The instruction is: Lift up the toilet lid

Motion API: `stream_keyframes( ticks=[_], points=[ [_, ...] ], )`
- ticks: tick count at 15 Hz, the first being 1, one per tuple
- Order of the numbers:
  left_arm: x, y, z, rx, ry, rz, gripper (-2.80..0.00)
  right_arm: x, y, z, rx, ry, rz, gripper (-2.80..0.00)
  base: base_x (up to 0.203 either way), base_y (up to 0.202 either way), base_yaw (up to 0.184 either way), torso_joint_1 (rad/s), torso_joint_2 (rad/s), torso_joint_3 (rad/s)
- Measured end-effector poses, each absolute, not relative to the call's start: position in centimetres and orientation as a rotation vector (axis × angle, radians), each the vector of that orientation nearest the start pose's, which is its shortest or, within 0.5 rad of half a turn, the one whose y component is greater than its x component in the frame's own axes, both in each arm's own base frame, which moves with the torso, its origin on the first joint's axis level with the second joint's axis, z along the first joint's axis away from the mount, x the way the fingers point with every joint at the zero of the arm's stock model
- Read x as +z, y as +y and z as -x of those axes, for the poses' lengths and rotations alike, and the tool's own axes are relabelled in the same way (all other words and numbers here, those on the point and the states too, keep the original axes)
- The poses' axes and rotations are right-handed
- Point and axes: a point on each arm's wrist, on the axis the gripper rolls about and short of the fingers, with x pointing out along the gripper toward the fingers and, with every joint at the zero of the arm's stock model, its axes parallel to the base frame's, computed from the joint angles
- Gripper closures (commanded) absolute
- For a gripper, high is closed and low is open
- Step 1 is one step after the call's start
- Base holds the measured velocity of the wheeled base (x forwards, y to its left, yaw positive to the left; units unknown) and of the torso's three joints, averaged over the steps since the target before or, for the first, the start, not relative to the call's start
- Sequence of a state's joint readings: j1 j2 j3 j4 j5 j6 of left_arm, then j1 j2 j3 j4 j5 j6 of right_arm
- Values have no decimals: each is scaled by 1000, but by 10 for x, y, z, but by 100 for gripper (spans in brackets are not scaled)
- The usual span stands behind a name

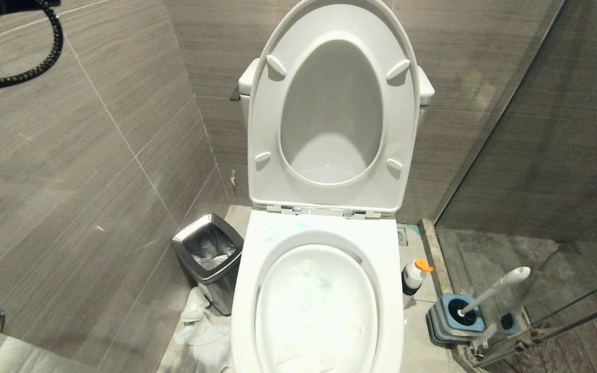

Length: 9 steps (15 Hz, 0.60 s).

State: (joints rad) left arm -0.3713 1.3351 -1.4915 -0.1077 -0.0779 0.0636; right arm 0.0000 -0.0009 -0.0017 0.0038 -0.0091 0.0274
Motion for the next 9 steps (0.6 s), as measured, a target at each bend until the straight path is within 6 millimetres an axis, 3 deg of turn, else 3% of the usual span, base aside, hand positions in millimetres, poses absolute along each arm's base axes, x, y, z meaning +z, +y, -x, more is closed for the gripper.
stream_keyframes(
  ticks=[9],
  points=[
    [426, -30, -102, -347, -316, -28, 0, 75, 0, 23, -9, 2, -27, 0, 0, 0, 0, 0, 0, 0]
  ],
)
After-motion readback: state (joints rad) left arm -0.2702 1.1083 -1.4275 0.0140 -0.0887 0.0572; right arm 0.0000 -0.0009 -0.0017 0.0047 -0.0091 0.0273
